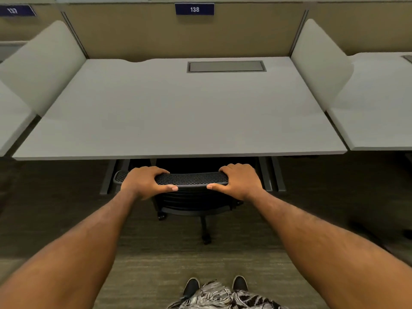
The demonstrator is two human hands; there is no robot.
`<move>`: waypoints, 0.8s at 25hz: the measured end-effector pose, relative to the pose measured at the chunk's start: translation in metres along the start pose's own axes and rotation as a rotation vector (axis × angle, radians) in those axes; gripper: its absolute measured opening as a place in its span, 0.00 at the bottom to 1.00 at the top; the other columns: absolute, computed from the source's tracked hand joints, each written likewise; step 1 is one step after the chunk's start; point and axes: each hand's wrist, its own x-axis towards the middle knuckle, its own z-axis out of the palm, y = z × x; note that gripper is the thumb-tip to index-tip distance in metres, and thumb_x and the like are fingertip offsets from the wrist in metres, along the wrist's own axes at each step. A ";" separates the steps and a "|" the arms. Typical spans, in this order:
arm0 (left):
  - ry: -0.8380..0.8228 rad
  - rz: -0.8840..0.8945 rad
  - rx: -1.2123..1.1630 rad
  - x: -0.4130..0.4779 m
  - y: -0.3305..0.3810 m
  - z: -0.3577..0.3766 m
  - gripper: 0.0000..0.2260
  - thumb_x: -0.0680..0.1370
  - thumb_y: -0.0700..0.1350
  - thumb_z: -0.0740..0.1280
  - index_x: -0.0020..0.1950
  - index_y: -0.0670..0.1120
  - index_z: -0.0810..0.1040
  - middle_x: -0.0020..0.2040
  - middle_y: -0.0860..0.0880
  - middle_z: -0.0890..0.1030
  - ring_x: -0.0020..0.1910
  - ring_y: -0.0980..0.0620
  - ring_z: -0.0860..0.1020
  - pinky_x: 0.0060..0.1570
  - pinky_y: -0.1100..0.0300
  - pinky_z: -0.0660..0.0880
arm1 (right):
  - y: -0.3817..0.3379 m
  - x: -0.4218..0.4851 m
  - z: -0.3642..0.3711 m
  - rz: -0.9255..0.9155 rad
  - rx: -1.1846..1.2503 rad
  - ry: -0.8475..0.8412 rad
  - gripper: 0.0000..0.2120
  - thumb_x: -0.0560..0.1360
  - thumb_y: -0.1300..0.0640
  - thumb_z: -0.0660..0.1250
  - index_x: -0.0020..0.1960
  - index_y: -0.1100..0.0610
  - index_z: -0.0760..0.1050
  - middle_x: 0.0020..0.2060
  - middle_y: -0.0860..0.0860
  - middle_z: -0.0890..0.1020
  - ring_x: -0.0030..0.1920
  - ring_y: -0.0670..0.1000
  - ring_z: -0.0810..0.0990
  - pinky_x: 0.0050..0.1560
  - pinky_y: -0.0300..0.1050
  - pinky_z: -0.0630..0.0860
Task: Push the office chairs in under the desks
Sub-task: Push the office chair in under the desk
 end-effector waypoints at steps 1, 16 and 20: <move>-0.004 0.006 -0.002 0.002 -0.005 -0.004 0.45 0.59 0.87 0.55 0.66 0.62 0.78 0.60 0.59 0.82 0.58 0.55 0.79 0.53 0.56 0.74 | -0.004 0.003 0.001 0.004 0.003 -0.001 0.47 0.67 0.15 0.45 0.62 0.49 0.79 0.50 0.46 0.83 0.49 0.49 0.81 0.50 0.51 0.76; 0.090 0.102 0.035 0.032 -0.040 -0.016 0.48 0.60 0.87 0.54 0.66 0.56 0.80 0.60 0.52 0.84 0.59 0.48 0.81 0.53 0.53 0.74 | -0.037 0.034 -0.004 0.179 0.086 -0.210 0.41 0.73 0.22 0.49 0.77 0.45 0.65 0.70 0.51 0.75 0.72 0.56 0.70 0.75 0.65 0.56; 0.199 0.226 0.146 0.024 -0.035 -0.007 0.46 0.69 0.83 0.45 0.65 0.51 0.80 0.58 0.49 0.85 0.55 0.46 0.82 0.51 0.51 0.74 | -0.043 0.027 -0.006 0.229 0.111 -0.228 0.41 0.74 0.23 0.51 0.78 0.46 0.62 0.76 0.51 0.69 0.77 0.55 0.62 0.77 0.68 0.47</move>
